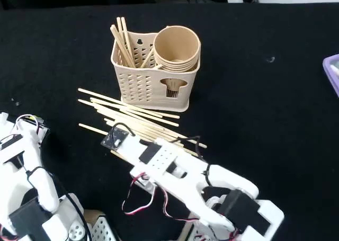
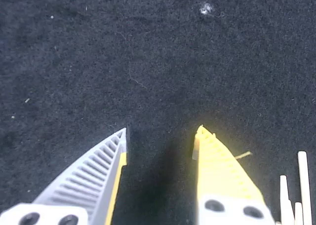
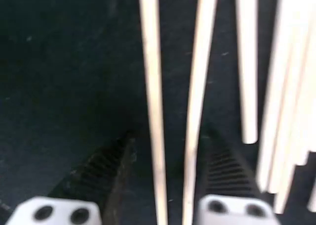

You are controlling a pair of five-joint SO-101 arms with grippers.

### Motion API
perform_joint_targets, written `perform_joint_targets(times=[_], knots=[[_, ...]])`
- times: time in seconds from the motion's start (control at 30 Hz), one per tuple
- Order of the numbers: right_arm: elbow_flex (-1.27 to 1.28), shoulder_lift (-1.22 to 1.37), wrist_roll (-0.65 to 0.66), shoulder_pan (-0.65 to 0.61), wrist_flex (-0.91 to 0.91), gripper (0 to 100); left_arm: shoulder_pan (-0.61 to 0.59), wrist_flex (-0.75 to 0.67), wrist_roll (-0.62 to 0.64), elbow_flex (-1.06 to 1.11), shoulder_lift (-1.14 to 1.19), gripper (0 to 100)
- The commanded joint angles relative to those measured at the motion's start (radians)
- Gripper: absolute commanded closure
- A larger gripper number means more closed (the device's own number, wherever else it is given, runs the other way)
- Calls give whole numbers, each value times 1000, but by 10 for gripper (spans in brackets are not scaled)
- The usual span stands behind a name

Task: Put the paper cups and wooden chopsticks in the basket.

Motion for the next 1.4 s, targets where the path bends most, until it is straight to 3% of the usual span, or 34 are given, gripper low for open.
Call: perform_joint_targets(times=[0.0,0.53,0.73,0.93,1.13,1.37], knots=[[-5,21,8,-26,6,969,5,-18,-12,-28,-25,780],[-4,-383,14,-21,133,988,5,-18,-12,-30,-25,780],[-13,-596,123,-20,155,988,5,-18,-12,-30,-25,780],[-171,-794,124,43,135,988,5,-18,-12,-30,-25,780],[-349,-865,103,244,-138,988,5,-18,-12,-28,-25,780],[-282,-765,-135,384,-760,987,5,-18,-12,-28,-25,780]])
